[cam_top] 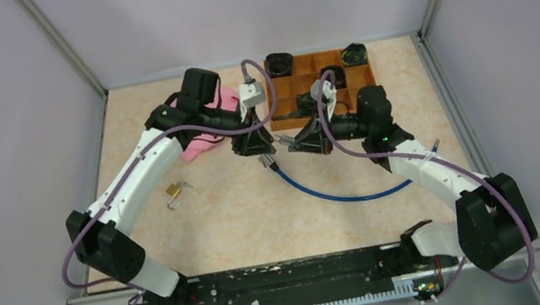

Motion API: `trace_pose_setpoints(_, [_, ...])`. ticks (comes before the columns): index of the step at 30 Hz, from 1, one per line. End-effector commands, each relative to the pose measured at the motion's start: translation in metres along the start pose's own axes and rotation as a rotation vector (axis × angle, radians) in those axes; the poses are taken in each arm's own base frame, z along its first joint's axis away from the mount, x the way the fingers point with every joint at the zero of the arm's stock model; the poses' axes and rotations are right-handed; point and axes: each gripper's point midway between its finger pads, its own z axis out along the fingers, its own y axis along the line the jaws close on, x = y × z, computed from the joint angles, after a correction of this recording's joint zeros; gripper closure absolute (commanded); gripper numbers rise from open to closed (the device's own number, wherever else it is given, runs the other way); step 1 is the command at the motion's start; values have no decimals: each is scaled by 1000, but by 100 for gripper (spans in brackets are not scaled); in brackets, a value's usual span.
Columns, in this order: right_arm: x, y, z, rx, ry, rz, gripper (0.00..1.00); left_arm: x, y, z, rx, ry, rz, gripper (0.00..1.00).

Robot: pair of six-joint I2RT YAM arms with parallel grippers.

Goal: Lock with the key
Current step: Lock the lock.

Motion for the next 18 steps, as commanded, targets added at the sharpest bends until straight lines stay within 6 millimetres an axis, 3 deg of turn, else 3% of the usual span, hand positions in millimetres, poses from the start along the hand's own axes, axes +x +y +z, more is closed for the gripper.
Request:
trace_pose_setpoints(1, [-49,-2,-8,0,-157,-30,100,-46,11,-29,0,-196,-6,52])
trace_pose_setpoints(5, [-77,1,-9,-21,-240,-20,100,-73,30,-63,-35,-408,-85,45])
trace_pose_setpoints(7, [-90,0,-8,-25,-275,-9,100,-84,30,-71,-46,-486,-77,44])
trace_pose_setpoints(13, [-113,-2,-7,-39,-389,59,100,-103,23,-74,-6,-615,-119,44])
trace_pose_setpoints(18, [-111,2,-3,-52,-408,88,100,-105,15,-62,57,-640,-135,44])
